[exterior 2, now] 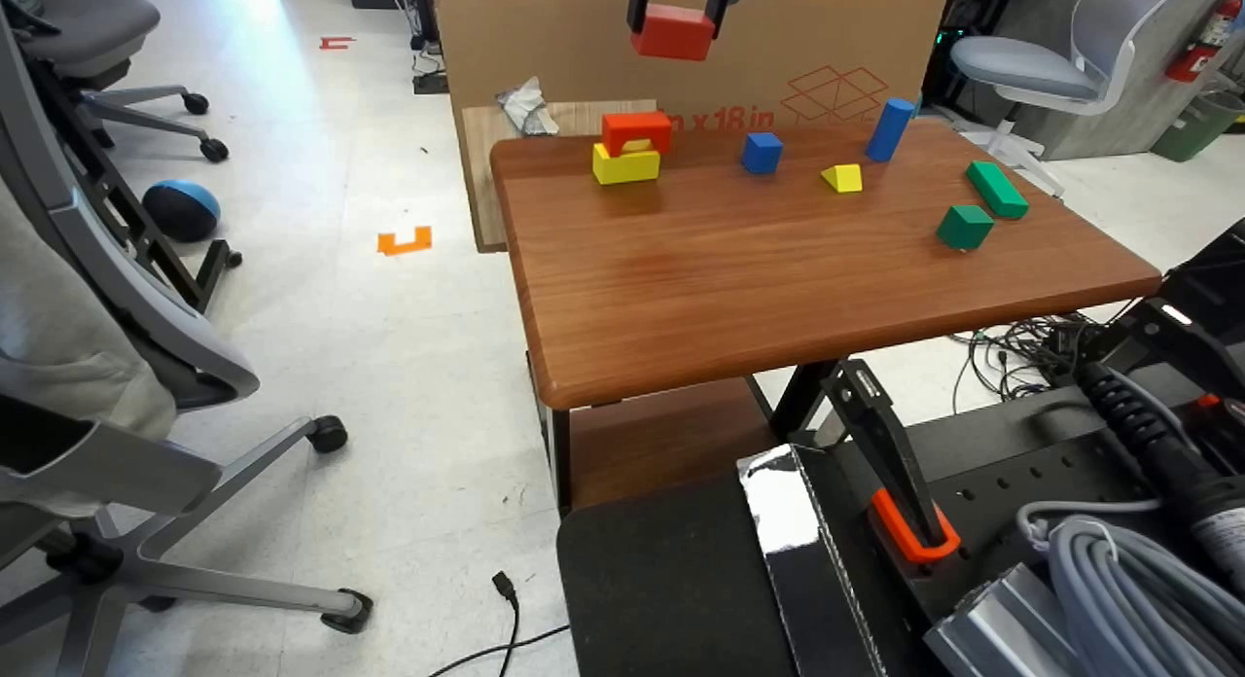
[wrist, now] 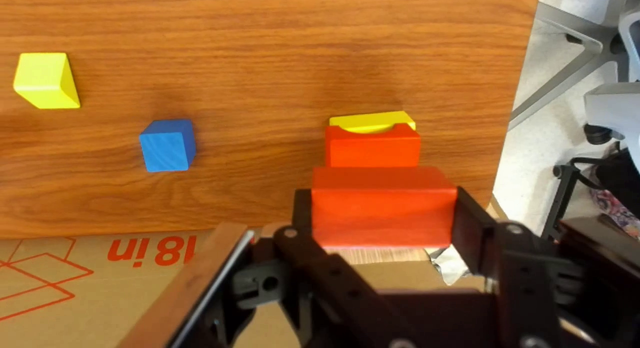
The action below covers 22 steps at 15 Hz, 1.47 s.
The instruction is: Put the two orange blocks on the yellow block on the right and then put a blue block on the orange block
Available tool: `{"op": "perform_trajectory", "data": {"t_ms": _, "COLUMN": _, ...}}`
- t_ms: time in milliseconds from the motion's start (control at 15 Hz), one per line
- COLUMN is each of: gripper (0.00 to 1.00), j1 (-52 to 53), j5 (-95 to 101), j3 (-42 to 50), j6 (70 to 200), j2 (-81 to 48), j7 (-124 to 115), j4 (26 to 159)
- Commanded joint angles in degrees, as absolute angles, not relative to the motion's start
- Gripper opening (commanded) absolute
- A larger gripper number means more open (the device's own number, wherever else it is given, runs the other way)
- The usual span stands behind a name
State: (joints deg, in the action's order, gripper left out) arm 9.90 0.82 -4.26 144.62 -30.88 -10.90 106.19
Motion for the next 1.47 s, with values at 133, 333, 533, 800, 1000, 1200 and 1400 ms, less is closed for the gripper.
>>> {"op": "perform_trajectory", "data": {"t_ms": 133, "gripper": 0.41, "j1": 12.5, "j5": 4.9, "j3": -2.2, "j6": 144.8, "j2": -34.8, "j7": -11.4, "j4": 102.4}}
{"op": "perform_trajectory", "data": {"t_ms": 333, "gripper": 0.41, "j1": 12.9, "j5": 5.3, "j3": -2.3, "j6": 144.8, "j2": -36.4, "j7": -11.4, "j4": 101.5}}
{"op": "perform_trajectory", "data": {"t_ms": 533, "gripper": 0.41, "j1": 12.8, "j5": 4.5, "j3": -2.8, "j6": 144.3, "j2": -37.8, "j7": -11.0, "j4": 100.4}}
{"op": "perform_trajectory", "data": {"t_ms": 800, "gripper": 0.41, "j1": 13.1, "j5": 4.3, "j3": -2.8, "j6": 143.9, "j2": -39.3, "j7": -11.1, "j4": 98.8}}
{"op": "perform_trajectory", "data": {"t_ms": 1000, "gripper": 0.41, "j1": 13.3, "j5": 4.4, "j3": -2.6, "j6": 143.9, "j2": -40.1, "j7": -11.2, "j4": 98.1}}
{"op": "perform_trajectory", "data": {"t_ms": 1200, "gripper": 0.41, "j1": 13.2, "j5": 4.1, "j3": -2.8, "j6": 144.0, "j2": -40.8, "j7": -11.2, "j4": 97.4}}
{"op": "perform_trajectory", "data": {"t_ms": 1400, "gripper": 0.41, "j1": 13.3, "j5": 4.2, "j3": -2.7, "j6": 144.0, "j2": -41.1, "j7": -11.2, "j4": 97.1}}
